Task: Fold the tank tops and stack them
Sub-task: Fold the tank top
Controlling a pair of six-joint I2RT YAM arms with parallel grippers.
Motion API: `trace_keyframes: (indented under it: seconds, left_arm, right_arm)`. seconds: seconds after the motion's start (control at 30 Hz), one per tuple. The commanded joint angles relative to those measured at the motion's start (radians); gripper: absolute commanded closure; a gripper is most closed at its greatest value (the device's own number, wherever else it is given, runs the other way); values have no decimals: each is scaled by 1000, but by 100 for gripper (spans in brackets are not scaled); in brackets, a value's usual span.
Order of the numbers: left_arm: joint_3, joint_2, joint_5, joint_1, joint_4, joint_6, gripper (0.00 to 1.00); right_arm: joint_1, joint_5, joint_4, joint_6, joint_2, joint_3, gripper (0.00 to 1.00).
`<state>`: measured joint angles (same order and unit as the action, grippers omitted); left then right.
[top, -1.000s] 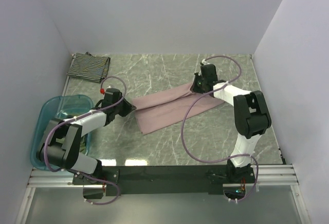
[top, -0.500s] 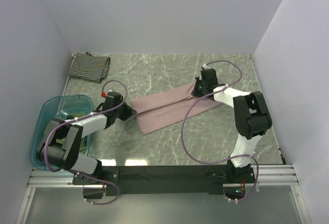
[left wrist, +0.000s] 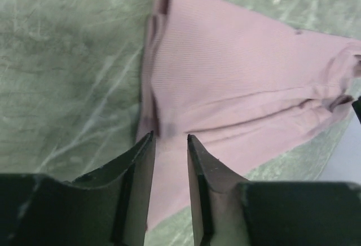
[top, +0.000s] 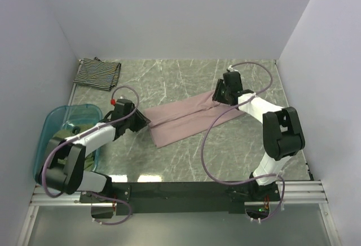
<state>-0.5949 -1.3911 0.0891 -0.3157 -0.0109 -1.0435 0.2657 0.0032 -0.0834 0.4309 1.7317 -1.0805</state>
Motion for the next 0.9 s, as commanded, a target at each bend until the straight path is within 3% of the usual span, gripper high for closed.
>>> trace_keyframes:
  seconds: [0.0,0.17,0.47,0.77,0.87]
  left_arm:
    - [-80,95,-41,-5,109,57,66]
    - [-179,109,-72,-5,186,89,70]
    - [-433,-278,24,-11,170,106,81]
    - [-448,-378,75,-34,155,91,83]
    - [-428,-372,80,-39,146,83,83]
  right_arm:
    - [-11,96,-68,23,-54,-62,54]
    - [-33,0,-122,8,18,-151,54]
    - [-16,-85,-193,-7,186,-269,55]
    - [3,-89,-205,-11,218,-271,59]
    - [6,-85,-200,-8,216,-260,70]
